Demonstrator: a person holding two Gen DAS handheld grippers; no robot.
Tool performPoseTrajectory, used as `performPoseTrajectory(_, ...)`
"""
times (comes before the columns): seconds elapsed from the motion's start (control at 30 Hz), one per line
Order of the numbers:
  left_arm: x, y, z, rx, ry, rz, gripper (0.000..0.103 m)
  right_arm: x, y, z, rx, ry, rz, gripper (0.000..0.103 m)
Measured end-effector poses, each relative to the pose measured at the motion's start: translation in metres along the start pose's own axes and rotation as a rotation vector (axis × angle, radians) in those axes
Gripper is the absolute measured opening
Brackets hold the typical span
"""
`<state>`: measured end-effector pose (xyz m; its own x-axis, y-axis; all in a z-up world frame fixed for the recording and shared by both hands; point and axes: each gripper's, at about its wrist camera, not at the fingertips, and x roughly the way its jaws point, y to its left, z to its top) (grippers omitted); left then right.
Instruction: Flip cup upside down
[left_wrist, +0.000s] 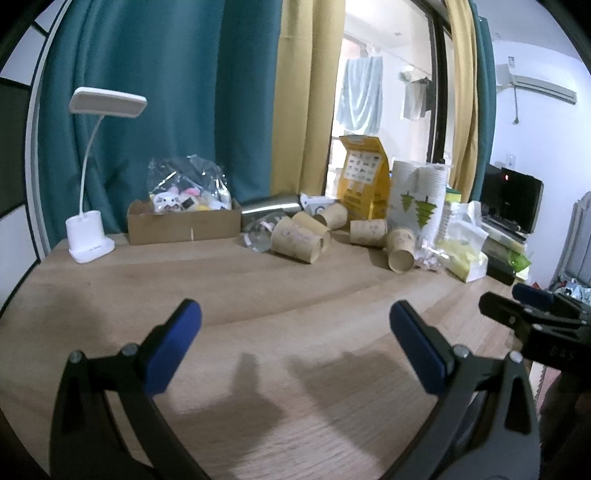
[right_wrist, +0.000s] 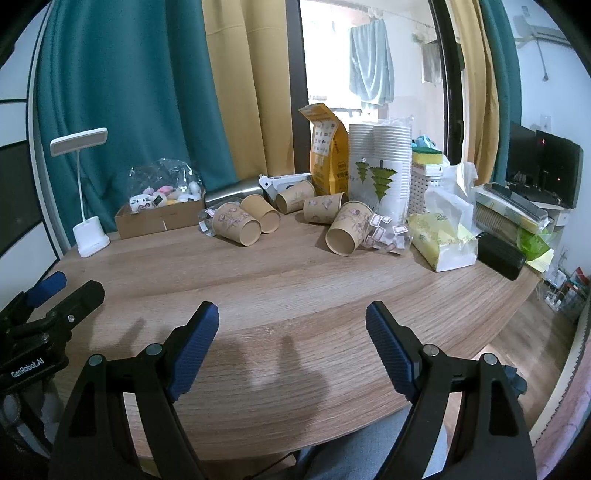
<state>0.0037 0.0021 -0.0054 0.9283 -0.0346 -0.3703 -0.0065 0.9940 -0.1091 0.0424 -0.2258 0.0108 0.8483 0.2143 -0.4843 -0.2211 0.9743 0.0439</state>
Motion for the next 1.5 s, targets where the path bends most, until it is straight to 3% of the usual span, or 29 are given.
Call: performPoseTrajectory(1.5, -0.004, -0.005, 0.002, 0.005, -0.019, -0.025, 0.103, -0.001, 0.008, 0.001, -0.004, -0.009, 0.006, 0.084)
